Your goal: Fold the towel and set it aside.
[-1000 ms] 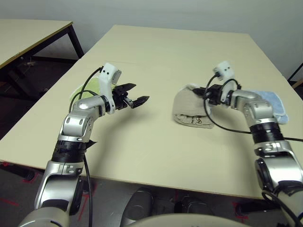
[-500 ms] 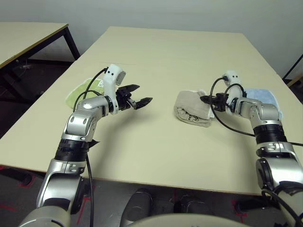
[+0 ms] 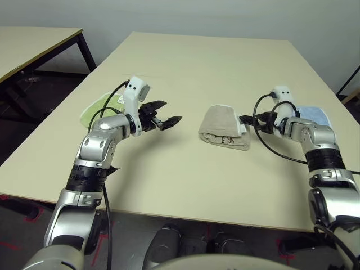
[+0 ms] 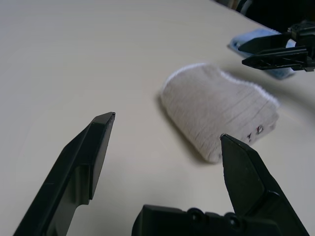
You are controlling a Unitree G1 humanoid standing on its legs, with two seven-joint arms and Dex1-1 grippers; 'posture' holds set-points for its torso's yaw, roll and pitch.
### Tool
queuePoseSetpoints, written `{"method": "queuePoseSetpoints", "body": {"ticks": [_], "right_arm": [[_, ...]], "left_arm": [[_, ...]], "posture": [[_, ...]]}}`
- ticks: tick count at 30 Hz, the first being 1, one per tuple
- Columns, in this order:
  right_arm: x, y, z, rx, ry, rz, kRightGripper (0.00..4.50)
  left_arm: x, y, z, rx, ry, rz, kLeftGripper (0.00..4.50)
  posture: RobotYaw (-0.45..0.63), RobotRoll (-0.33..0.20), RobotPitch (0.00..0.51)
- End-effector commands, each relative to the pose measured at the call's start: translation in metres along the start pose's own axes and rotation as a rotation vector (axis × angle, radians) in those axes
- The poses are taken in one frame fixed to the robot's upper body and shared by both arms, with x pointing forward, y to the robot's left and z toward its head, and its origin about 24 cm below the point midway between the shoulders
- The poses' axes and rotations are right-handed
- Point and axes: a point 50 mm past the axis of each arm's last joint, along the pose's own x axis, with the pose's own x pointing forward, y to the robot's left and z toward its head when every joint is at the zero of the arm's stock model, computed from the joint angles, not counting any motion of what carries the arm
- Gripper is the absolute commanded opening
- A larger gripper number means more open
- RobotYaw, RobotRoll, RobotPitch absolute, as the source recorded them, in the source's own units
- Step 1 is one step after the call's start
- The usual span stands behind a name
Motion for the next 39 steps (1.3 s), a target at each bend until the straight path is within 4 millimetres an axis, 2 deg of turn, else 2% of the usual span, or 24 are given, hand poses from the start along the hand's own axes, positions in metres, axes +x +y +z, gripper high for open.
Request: {"method": "queuePoseSetpoints", "body": {"ticks": [1,5,8,11,12,13,22,23,28,31,35,39], "right_arm": [[-0.004,0.005,0.021,-0.104,-0.069,0.047,4.48],[-0.005,0.017,0.037,-0.211,-0.108,0.112,4.48],[-0.004,0.024,0.036,-0.242,-0.096,0.156,4.48],[-0.002,0.031,0.026,-0.24,-0.073,0.191,4.5],[-0.001,0.033,0.023,-0.24,-0.063,0.199,4.06],[0.0,0.035,0.02,-0.24,-0.055,0.205,3.85],[0.004,0.043,-0.004,-0.225,-0.002,0.213,0.43],[0.006,0.045,-0.007,-0.208,0.001,0.215,0.1],[0.014,0.05,-0.03,-0.158,0.066,0.204,0.04],[0.02,0.053,-0.053,-0.135,0.144,0.19,0.04],[0.02,0.047,-0.075,-0.118,0.224,0.138,0.04],[0.018,0.041,-0.083,-0.106,0.264,0.106,0.04]], "left_arm": [[0.008,-0.002,0.004,0.013,-0.015,-0.033,4.5],[0.017,0.0,0.007,0.022,-0.031,-0.058,4.5],[0.024,-0.002,0.006,0.017,-0.032,-0.086,4.5],[0.035,-0.01,0.003,-0.017,-0.04,-0.128,3.93],[0.039,-0.012,0.001,-0.029,-0.041,-0.139,3.57],[0.042,-0.015,-0.001,-0.039,-0.04,-0.147,3.28],[0.076,-0.037,-0.012,-0.082,-0.011,-0.201,0.14],[0.081,-0.038,-0.014,-0.077,-0.003,-0.197,0.0],[0.097,-0.048,-0.031,-0.062,0.053,-0.213,0.0],[0.103,-0.055,-0.042,-0.04,0.109,-0.249,0.0],[0.107,-0.063,-0.053,-0.025,0.156,-0.288,0.0],[0.109,-0.071,-0.062,-0.027,0.183,-0.317,0.0]], "posture": [[0.14,0.0,0.009],[0.14,0.0,0.008],[0.14,0.0,0.008],[0.14,0.0,0.008],[0.14,0.0,0.008],[0.13,0.0,0.01],[0.13,0.0,0.014],[0.12,0.0,0.014],[0.12,0.0,0.015],[0.11,0.0,0.015],[0.11,0.0,0.015],[0.11,0.0,0.014]]}}
